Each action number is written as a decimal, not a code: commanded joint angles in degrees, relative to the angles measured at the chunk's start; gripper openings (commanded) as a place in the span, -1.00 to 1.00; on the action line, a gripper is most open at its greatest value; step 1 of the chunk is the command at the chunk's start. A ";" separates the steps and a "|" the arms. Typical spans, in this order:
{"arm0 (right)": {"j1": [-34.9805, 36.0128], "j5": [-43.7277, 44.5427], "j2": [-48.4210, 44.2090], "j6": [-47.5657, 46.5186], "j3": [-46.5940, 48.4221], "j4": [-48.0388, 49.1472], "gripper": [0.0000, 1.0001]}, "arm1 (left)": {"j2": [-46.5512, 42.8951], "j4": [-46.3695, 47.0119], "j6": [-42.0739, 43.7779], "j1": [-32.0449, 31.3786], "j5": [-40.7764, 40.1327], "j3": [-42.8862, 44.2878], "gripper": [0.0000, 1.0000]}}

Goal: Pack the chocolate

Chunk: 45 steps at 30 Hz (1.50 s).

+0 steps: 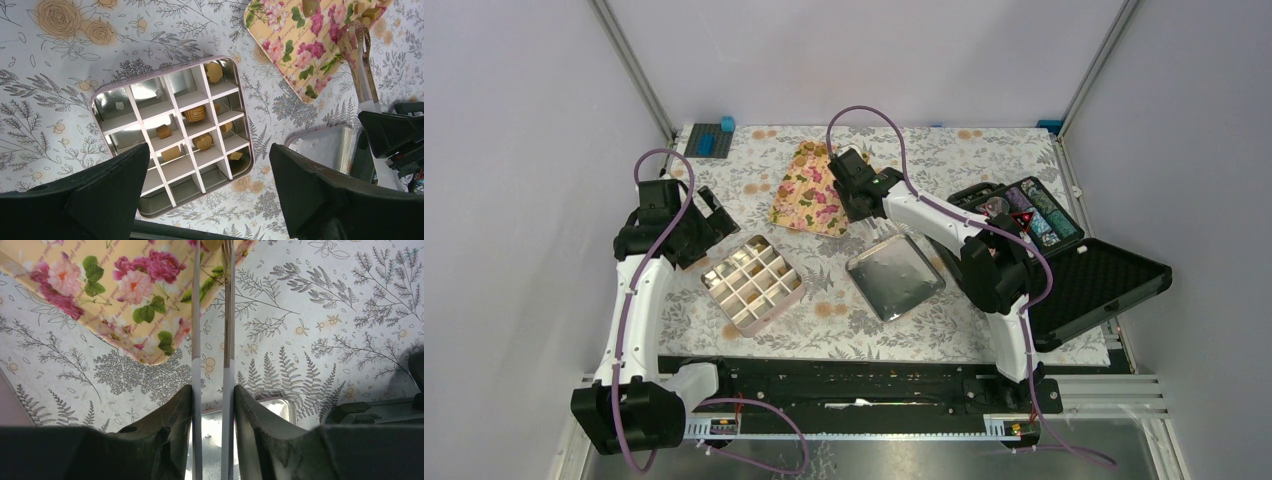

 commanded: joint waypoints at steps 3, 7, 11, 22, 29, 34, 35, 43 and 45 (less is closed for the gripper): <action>-0.23 -1.17 -1.48 0.16 2.01 0.32 -0.39 | -1.62 0.87 0.28 0.26 0.09 1.06 0.97; -0.27 -1.17 -4.18 1.09 1.60 0.30 -0.46 | -2.14 0.41 0.28 0.31 -0.18 0.87 0.97; -0.16 -2.22 -7.64 1.73 0.43 0.02 -0.48 | -2.58 0.13 0.28 0.30 -0.23 0.98 0.97; 6.03 -8.34 -18.89 3.06 -3.89 -4.82 -0.53 | -2.18 0.03 -0.41 0.30 0.89 1.65 0.97; 19.59 -8.39 -23.05 6.85 -9.74 -5.24 -0.54 | -2.90 0.10 -0.77 0.31 1.05 1.84 0.97; 26.31 -7.64 -21.66 6.74 -10.40 -5.76 -0.53 | -3.86 -0.12 -0.38 0.30 1.23 1.57 0.97; 26.91 -7.21 -21.22 6.74 -10.59 -5.85 -0.53 | -3.96 -0.33 -0.34 0.25 1.21 1.61 0.97; 27.66 -6.36 -19.75 7.14 -10.97 -4.95 -0.53 | -4.63 -0.96 -0.25 0.31 1.42 1.36 0.97; 27.68 -6.93 -19.50 6.91 -11.10 -5.18 -0.52 | -4.56 -0.88 -0.25 0.31 1.66 1.23 0.98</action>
